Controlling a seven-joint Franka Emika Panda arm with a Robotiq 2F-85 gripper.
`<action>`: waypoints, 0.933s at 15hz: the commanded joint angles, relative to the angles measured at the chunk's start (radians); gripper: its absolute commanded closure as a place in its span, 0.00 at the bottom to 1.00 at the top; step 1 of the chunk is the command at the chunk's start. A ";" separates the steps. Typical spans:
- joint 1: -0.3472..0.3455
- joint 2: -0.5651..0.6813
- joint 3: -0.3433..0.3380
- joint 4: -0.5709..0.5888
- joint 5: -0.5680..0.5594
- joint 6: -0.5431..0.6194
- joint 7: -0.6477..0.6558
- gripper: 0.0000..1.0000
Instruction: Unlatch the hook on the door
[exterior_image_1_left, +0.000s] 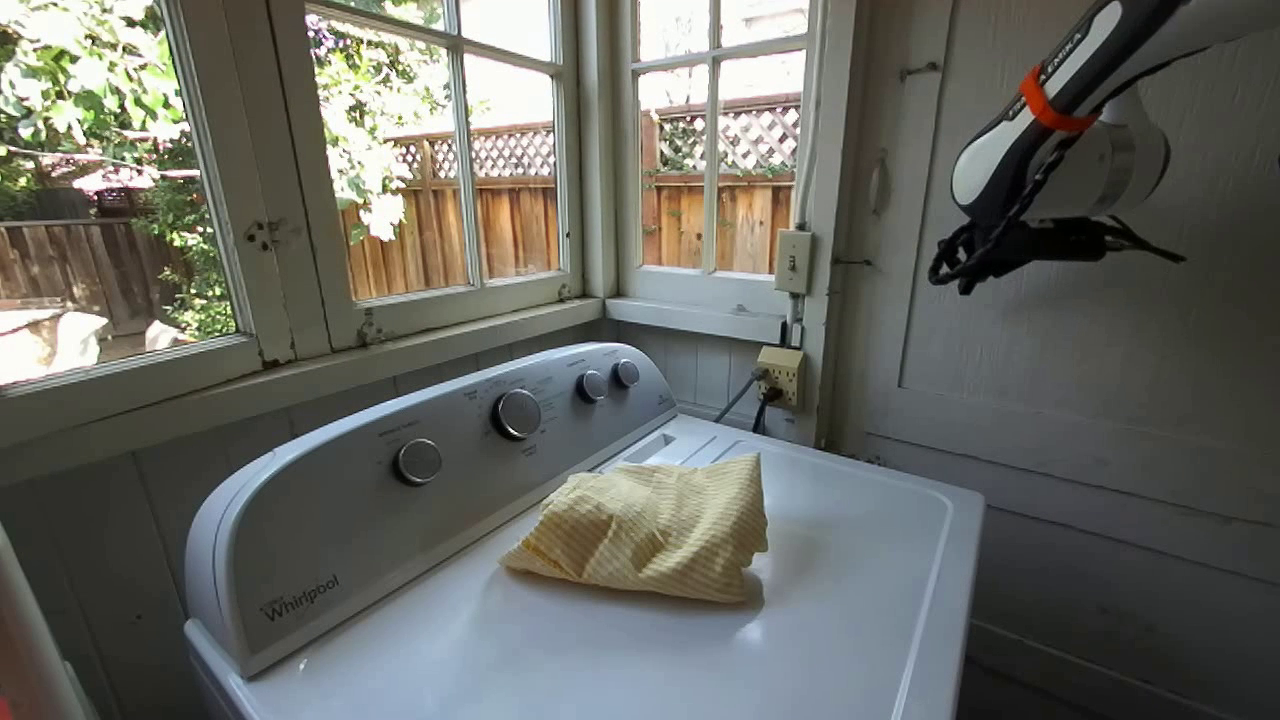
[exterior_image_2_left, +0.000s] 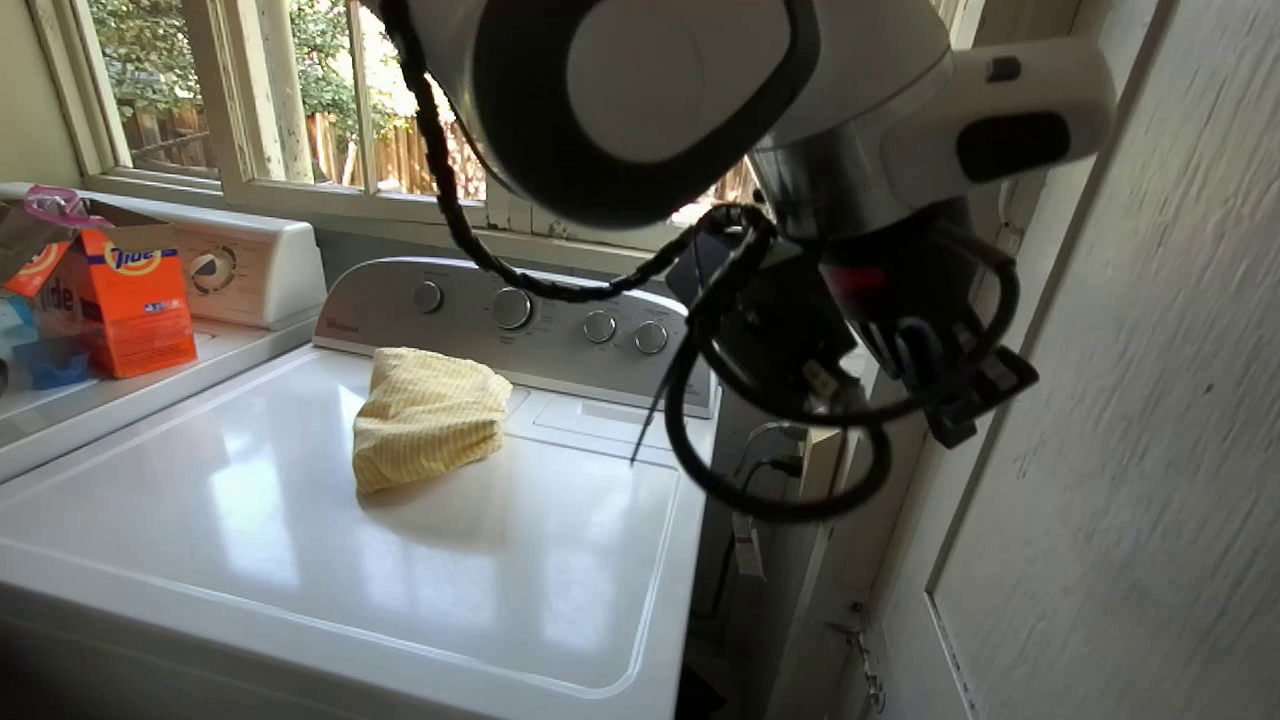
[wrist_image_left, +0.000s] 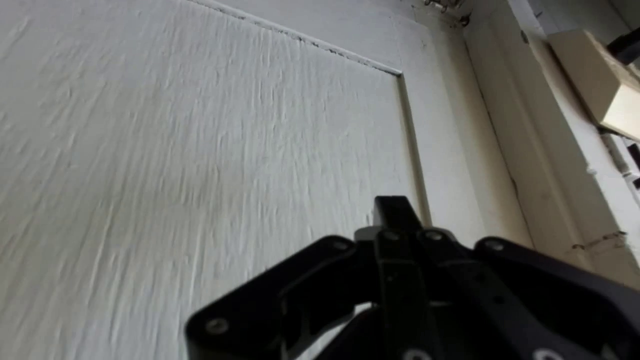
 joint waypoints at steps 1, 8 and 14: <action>0.029 -0.132 0.031 0.036 -0.211 -0.166 0.169 1.00; -0.124 -0.193 0.303 0.044 -0.066 -0.123 0.169 1.00; -0.259 -0.086 0.444 0.070 0.068 0.065 0.128 1.00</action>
